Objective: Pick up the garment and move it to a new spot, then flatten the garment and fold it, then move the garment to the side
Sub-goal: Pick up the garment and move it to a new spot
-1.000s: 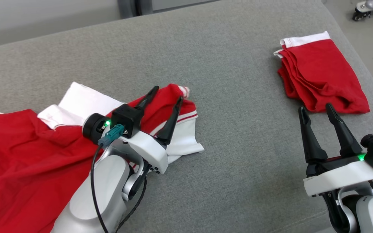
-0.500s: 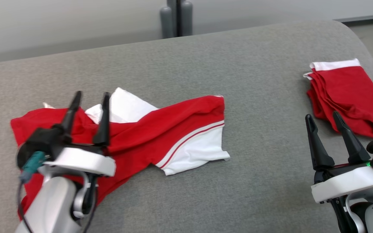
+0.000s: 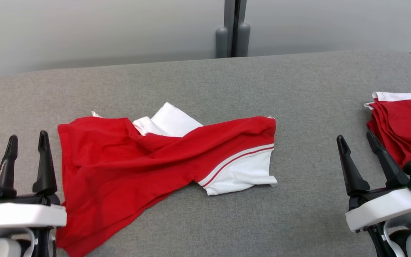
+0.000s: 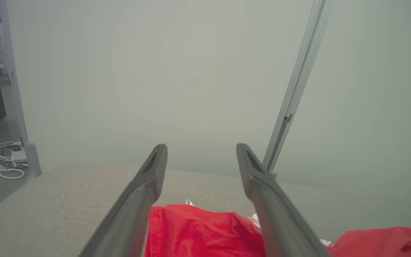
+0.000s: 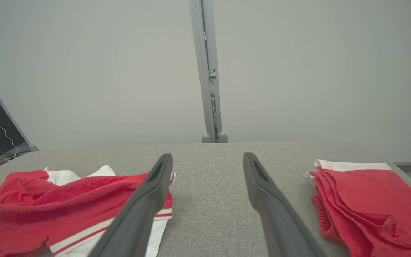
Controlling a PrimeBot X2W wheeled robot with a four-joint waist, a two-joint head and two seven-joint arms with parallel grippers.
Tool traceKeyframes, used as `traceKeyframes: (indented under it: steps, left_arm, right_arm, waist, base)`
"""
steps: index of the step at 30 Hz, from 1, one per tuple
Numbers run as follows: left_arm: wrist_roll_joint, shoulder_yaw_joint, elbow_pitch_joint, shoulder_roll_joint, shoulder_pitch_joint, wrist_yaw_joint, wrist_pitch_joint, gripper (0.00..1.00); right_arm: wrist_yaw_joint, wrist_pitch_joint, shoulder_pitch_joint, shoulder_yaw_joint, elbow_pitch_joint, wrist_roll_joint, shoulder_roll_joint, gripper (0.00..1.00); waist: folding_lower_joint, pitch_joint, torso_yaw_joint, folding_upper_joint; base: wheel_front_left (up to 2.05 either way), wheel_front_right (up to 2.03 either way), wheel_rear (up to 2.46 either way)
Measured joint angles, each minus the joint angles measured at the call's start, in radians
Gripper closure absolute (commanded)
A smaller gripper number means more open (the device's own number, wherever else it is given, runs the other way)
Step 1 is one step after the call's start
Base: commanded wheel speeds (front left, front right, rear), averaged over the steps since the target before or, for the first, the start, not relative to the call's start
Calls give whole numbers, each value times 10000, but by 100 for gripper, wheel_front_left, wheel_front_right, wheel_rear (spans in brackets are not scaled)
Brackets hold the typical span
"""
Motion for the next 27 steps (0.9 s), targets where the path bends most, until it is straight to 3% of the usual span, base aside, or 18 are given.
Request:
traceKeyframes:
  steps: [8, 27]
  left_arm:
    - [-119, 330, -502, 288, 1232, -244, 0, 0]
    - [591, -326, -1923, 418, 3047, 566, 815, 0]
  right_arm:
    - [0, 136, 268, 50, 29, 56, -79, 0]
    - [0, 328, 1278, -15, 27, 196, -71, 0]
  waist:
    - [0, -478, 158, 0]
    - [0, -1502, 85, 0]
  base:
    - [0, 0, 0]
    - [0, 0, 0]
